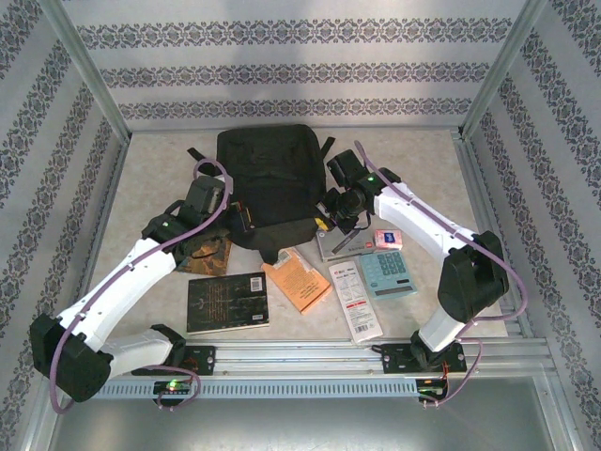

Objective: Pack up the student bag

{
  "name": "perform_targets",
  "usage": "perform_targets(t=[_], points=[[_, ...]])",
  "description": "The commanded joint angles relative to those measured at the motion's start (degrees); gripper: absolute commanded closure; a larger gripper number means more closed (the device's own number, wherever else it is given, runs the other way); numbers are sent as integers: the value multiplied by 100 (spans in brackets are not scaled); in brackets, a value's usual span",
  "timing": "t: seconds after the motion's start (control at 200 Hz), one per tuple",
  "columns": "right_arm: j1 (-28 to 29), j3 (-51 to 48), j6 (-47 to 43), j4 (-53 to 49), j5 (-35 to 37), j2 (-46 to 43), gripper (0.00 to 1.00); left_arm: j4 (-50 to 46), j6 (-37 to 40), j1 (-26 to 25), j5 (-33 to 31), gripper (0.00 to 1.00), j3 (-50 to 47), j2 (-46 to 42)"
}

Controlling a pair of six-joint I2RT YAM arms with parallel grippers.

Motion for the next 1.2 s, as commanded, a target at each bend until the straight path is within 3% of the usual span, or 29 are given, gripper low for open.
perform_targets(t=[0.0, 0.065, 0.155, 0.44, 0.794, 0.989, 1.199], points=[[7, 183, -262, -221, 11, 79, 77, 198, 61, 53, 402, 100, -31, -91], [92, 366, -178, -273, -4, 91, 60, 338, 25, 46, 603, 100, -41, -59], [224, 469, 238, -189, -98, 47, 52, 443, -1, 12, 795, 100, 5, 7], [549, 1531, 804, -968, -234, 554, 46, 439, 188, -404, 853, 100, 374, 264], [591, 992, 1237, -948, -325, 535, 40, 479, 178, -639, 747, 100, 529, 366], [600, 949, 1164, -953, -313, 712, 42, 539, 172, -688, 733, 100, 537, 416], [575, 948, 876, -1117, -86, 888, 71, 490, 235, -697, 575, 100, 550, 441]])
